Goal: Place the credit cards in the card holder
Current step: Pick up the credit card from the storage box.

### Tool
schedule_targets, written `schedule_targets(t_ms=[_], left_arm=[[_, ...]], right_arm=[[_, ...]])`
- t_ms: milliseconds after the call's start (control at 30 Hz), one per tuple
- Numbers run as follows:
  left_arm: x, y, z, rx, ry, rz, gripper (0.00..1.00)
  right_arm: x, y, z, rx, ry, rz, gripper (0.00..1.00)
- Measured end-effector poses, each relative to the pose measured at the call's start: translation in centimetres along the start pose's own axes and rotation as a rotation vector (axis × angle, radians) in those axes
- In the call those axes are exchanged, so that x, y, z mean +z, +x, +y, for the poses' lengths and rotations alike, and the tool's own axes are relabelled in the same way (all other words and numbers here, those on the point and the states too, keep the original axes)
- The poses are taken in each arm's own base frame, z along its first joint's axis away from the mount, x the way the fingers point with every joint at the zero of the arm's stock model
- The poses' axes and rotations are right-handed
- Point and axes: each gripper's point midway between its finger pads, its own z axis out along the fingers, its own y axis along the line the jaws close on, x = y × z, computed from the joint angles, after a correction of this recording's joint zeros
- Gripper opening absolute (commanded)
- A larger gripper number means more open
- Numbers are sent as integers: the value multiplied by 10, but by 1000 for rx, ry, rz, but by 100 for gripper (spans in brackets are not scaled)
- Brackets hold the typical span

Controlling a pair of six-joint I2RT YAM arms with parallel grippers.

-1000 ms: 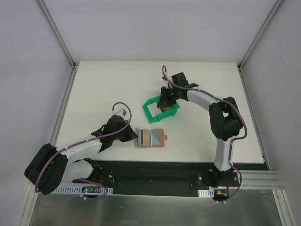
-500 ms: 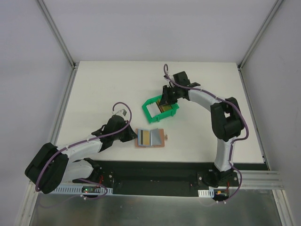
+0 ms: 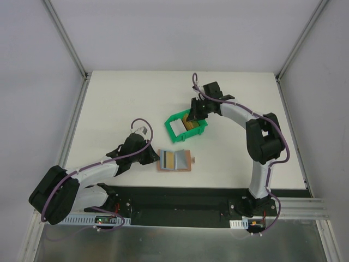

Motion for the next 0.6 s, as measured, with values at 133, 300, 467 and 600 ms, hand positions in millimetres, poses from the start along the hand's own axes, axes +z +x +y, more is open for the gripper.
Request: schedule_targets(t_ms=[133, 300, 467, 600], left_arm=[[0, 0, 0, 0, 0, 0, 0], [0, 0, 0, 0, 1, 0, 0], [0, 0, 0, 0, 1, 1, 0], [0, 0, 0, 0, 1, 1, 0]], right_arm=[[0, 0, 3, -4, -2, -1, 9], [-1, 1, 13, -9, -5, -2, 8], [-3, 0, 19, -4, -2, -9, 8], [-3, 0, 17, 9, 12, -10, 9]])
